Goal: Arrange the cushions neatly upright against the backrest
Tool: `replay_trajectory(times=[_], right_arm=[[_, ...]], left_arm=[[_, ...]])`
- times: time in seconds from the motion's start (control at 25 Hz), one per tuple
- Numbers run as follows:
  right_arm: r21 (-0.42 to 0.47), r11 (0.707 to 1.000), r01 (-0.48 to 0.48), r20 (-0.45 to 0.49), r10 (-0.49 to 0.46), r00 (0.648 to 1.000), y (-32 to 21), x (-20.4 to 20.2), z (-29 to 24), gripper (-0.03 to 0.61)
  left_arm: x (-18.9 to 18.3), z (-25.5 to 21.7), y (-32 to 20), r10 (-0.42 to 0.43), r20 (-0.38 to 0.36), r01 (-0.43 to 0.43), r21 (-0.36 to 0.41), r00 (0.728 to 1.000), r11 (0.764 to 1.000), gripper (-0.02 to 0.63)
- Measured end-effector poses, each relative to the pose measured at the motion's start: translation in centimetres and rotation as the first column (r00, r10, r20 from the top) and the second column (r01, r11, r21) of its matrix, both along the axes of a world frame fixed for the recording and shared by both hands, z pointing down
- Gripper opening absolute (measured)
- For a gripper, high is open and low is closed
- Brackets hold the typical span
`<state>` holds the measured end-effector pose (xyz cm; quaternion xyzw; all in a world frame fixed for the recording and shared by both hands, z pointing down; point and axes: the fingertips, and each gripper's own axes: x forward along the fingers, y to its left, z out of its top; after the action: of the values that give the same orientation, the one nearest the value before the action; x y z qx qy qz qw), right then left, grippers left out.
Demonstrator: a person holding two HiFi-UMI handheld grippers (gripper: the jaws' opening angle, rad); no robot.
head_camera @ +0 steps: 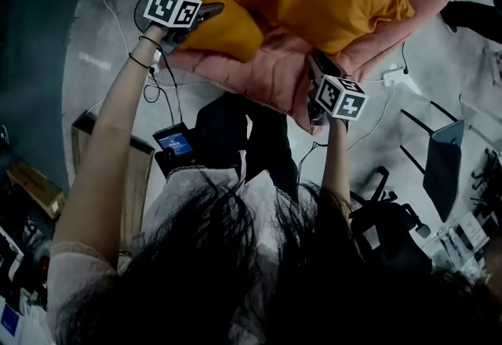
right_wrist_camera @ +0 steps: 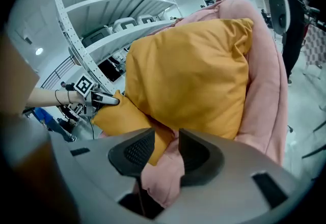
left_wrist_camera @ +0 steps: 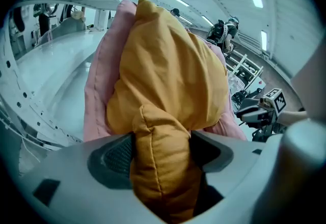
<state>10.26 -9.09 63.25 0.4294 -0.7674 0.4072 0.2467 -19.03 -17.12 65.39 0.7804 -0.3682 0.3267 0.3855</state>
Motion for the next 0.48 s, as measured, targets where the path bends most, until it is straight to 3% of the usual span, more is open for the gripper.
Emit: replay_trajectory(times=[0.2, 0.32, 0.48], right_arm=[[-0.035, 0.999, 0.001, 0.005, 0.0, 1.0, 1.1, -0.4, 2.0, 0.138], [-0.048, 0.999, 0.014, 0.007, -0.013, 1.0, 1.5, -0.6, 2.6, 0.138], [-0.044, 0.999, 0.028, 0.012, -0.028, 1.0, 2.3, -2.0, 2.0, 0.138]], left_arm=[[0.6, 1.7, -0.8, -0.048, -0.013, 0.048, 0.017, 0.999, 0.999, 0.337], [1.1, 1.8, -0.2, -0.01, -0.007, 0.01, -0.005, 1.0, 1.0, 0.27], [1.6, 0.0, 2.4, 0.059, -0.059, -0.061, -0.026, 0.997, 0.998, 0.218]])
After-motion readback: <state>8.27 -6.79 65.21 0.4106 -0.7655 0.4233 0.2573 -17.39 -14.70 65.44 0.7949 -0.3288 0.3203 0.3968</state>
